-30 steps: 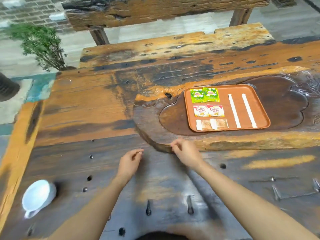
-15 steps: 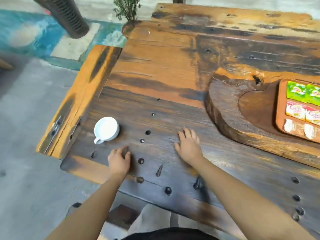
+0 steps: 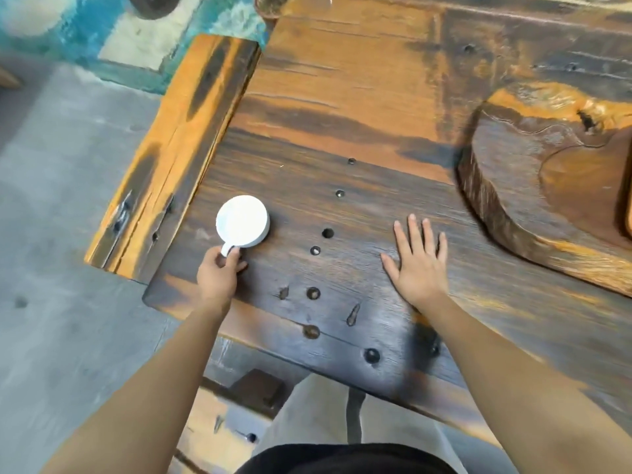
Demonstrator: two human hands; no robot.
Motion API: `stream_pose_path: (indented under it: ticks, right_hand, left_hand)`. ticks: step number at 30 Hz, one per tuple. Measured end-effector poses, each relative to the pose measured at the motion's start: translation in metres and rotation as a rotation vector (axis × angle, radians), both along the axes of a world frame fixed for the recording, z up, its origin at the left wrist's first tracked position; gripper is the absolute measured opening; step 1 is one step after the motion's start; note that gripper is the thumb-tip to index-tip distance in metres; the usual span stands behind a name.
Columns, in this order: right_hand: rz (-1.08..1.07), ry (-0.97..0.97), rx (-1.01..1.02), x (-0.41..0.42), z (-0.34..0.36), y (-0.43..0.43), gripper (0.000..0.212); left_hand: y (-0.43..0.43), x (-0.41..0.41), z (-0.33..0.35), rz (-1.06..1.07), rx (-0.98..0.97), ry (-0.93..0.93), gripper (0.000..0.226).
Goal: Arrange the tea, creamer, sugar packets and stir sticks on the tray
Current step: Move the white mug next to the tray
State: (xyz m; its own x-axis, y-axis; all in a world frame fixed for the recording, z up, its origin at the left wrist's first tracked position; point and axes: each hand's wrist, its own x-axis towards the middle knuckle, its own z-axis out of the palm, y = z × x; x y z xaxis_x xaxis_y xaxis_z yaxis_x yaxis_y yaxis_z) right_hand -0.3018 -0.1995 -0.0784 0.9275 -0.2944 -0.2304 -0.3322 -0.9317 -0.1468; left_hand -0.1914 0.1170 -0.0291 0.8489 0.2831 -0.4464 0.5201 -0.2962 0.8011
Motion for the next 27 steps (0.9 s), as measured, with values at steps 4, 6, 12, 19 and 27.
stream_pose_path:
  ticks: [4, 6, 12, 19, 27]
  right_hand:
    - [0.006, -0.011, -0.001, 0.000, -0.001, -0.001, 0.069]
    - [0.021, 0.003, 0.011, 0.000, -0.003, -0.002, 0.068]
    - [0.238, 0.007, -0.002, -0.024, -0.002, -0.036, 0.062]
    - [0.265, 0.044, -0.029, -0.088, 0.000, -0.085, 0.060]
    - [0.025, 0.035, -0.026, -0.155, 0.012, -0.132, 0.057]
  left_hand:
    - [-0.008, -0.005, 0.006, -0.051, -0.229, 0.005, 0.008]
    - [-0.017, -0.007, 0.010, -0.063, -0.229, 0.010, 0.015]
    - [-0.054, -0.005, 0.021, -0.161, -0.295, -0.013, 0.018]
    - [-0.140, -0.001, 0.033, -0.468, -0.264, -0.012, 0.015]
    - [-0.252, -0.006, 0.052, -0.763, -0.372, -0.010, 0.018]
